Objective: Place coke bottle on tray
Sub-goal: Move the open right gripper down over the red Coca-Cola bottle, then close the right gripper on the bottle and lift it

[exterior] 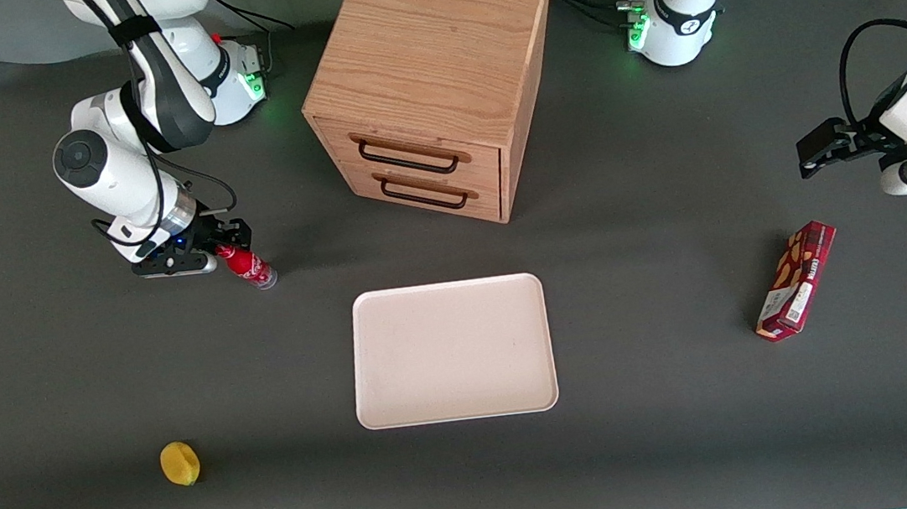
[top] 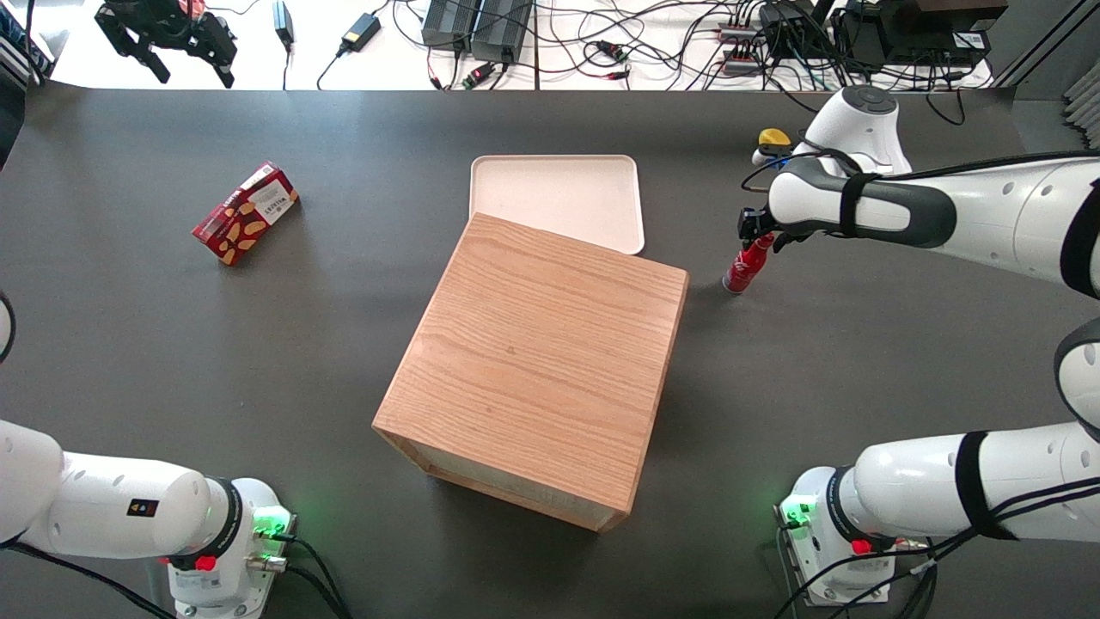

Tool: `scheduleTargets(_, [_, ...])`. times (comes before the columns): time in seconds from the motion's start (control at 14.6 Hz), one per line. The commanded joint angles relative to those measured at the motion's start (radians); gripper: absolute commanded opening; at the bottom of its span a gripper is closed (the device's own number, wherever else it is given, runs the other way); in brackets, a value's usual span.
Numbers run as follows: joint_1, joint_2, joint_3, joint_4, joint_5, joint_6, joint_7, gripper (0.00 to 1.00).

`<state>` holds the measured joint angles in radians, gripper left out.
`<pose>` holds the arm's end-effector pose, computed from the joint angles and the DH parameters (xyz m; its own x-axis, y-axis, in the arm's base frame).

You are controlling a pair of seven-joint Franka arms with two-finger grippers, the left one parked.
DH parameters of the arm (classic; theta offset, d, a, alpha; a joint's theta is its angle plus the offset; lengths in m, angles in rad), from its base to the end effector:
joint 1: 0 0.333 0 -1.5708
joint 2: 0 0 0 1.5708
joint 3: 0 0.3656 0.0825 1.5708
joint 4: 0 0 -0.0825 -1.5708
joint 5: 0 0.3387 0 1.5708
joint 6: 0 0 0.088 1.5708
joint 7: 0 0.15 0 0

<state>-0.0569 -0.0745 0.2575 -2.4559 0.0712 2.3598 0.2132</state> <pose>0.4238 0.0896 0.3622 0.9975 -0.0642 -0.0301 -0.0649 -0.9976 -0.0242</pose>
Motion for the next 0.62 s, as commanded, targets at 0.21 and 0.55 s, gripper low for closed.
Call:
scheduleTargets(0.21, [0.008, -0.005, 0.0, 0.017, -0.021, 0.007, 0.006, 0.0])
scheduleTargets(0.55, [0.006, -0.016, 0.011, 0.22, -0.027, -0.225, 0.011, 0.0])
